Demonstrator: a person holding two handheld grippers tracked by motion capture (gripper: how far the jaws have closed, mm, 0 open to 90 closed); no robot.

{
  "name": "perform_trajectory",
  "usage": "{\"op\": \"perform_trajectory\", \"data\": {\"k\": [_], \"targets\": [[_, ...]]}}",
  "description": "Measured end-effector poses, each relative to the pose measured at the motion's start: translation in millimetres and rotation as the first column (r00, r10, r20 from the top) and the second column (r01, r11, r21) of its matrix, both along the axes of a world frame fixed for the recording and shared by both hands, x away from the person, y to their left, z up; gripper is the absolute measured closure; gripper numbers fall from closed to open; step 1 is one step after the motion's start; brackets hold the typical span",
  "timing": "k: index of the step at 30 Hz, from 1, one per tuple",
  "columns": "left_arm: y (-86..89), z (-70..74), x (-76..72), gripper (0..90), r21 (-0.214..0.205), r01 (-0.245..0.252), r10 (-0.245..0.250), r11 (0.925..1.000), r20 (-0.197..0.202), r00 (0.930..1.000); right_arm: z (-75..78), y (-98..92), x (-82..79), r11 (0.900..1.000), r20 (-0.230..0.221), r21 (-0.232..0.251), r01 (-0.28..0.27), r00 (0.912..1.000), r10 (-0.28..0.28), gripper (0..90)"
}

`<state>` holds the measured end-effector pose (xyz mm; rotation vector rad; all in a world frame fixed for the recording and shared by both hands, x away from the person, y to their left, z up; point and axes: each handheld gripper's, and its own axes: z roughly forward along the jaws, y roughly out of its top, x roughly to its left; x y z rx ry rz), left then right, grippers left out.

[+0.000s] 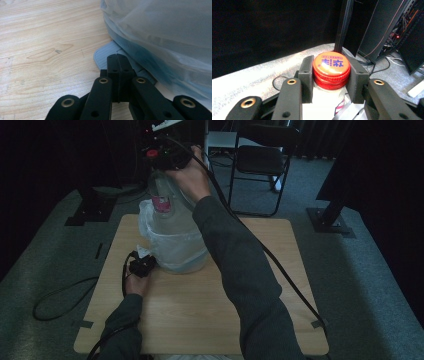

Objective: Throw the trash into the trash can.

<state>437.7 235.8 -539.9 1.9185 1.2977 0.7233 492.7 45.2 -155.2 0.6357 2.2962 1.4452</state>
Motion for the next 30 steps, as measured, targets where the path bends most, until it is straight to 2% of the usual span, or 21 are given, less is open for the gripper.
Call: {"op": "perform_trajectory", "data": {"k": [2, 3, 5, 8, 11, 14, 16, 20, 24, 30], "targets": [[0.1, 0.0, 0.0, 90.0, -0.001, 0.000, 0.000, 1.0000, 0.000, 1.0000, -1.3, 1.3, -0.2, 0.9998, 0.006, -0.019, -0.002, 1.0000, 0.003, 59.4], [0.2, 0.0, 0.1, 90.0, -0.002, 0.000, 0.000, 1.0000, 0.000, 1.0000, -0.6, 0.6, -0.4, 0.9999, 0.004, 0.001, -0.010, 0.9999, 0.010, 55.0], [0.4, 0.0, 0.2, 90.0, -0.002, 0.000, 0.000, 1.0000, -0.001, 1.0000, 3.8, -2.3, -2.0, 0.9987, 0.009, 0.048, -0.018, 0.9998, 0.018, 53.1], [0.7, 0.1, 0.1, 90.0, -0.001, -0.001, 0.001, 1.0000, -0.002, 1.0000, 6.8, -4.9, -4.7, 0.9991, 0.027, 0.034, -0.025, 0.9993, 0.024, 49.6], [0.5, 0.0, 0.1, 90.0, -0.002, -0.002, 0.002, 1.0000, -0.001, 1.0000, 5.0, -8.6, -5.6, 0.9988, 0.035, 0.037, -0.031, 0.9990, 0.029, 49.4], [0.3, -0.1, 0.0, 90.0, -0.003, -0.001, 0.001, 1.0000, -0.001, 1.0000, 0.5, -14.1, -5.0, 0.9973, 0.022, 0.063, -0.038, 0.9991, 0.036, 49.2], [0.8, 0.1, 0.1, 90.0, -0.002, -0.003, 0.003, 1.0000, -0.002, 1.0000, -2.3, -16.1, -4.8, 0.9976, 0.018, 0.055, -0.041, 0.9990, 0.040, 48.4], [0.6, 0.0, 0.2, 90.0, -0.001, -0.003, 0.003, 1.0000, -0.001, 1.0000, -7.2, -19.5, -5.5, 0.9958, 0.016, 0.071, -0.057, 0.9983, 0.056, 48.4], [0.6, 0.1, 0.3, 90.0, 0.000, -0.003, 0.003, 1.0000, -0.001, 1.0000, -11.6, -19.4, -7.5, 0.9947, 0.021, 0.069, -0.076, 0.9970, 0.075, 48.1], [0.6, 0.0, 0.3, 90.0, 0.001, -0.002, 0.002, 1.0000, -0.001, 1.0000, -15.1, -12.6, -17.3, 0.9890, 0.040, 0.065, -0.132, 0.9907, 0.130, 48.0]]}}
